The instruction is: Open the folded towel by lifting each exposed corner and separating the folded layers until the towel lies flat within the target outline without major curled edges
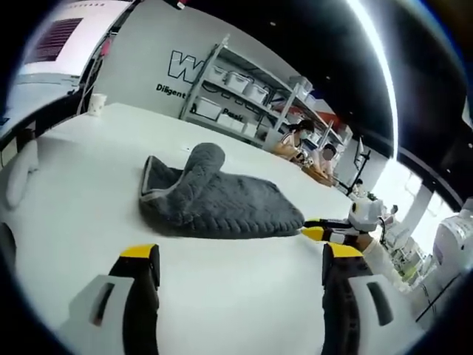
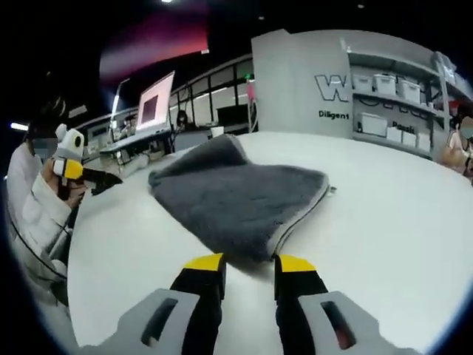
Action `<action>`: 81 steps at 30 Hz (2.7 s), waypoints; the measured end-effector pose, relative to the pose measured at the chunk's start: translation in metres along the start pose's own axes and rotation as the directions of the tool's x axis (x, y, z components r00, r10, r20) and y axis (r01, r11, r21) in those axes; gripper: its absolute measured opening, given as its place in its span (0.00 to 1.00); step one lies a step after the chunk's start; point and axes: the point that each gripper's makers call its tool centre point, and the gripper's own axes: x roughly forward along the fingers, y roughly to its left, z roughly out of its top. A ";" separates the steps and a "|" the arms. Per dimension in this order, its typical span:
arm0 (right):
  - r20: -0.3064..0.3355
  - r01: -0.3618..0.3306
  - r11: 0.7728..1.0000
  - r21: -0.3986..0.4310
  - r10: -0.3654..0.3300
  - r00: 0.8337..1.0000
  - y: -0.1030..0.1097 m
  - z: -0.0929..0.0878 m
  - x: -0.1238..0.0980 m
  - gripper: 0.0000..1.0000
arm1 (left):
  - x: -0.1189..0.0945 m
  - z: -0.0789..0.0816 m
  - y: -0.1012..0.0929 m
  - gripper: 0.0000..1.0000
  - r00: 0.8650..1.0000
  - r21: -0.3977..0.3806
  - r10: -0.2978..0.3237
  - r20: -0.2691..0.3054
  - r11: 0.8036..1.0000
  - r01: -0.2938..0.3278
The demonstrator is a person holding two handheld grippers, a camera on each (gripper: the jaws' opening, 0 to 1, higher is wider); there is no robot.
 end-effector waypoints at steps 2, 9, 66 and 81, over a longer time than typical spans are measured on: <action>-0.004 0.004 1.000 -0.008 -0.004 1.000 -0.002 -0.001 0.000 0.16 | 0.000 0.000 0.000 0.89 1.000 -0.005 0.001 0.002 1.000 -0.001; 0.012 0.020 0.999 -0.042 -0.020 1.000 -0.010 0.000 -0.003 0.00 | 0.003 0.000 -0.001 0.88 1.000 -0.009 -0.013 0.005 1.000 0.013; -0.017 0.222 0.961 -0.162 -0.228 0.974 -0.067 0.017 0.022 0.00 | -0.002 -0.004 -0.007 0.86 0.999 0.020 -0.032 -0.018 0.999 0.032; -0.001 0.289 0.918 -0.271 -0.301 0.954 -0.083 0.025 0.033 0.00 | -0.002 -0.005 -0.006 0.85 0.999 0.012 -0.031 -0.020 0.999 0.031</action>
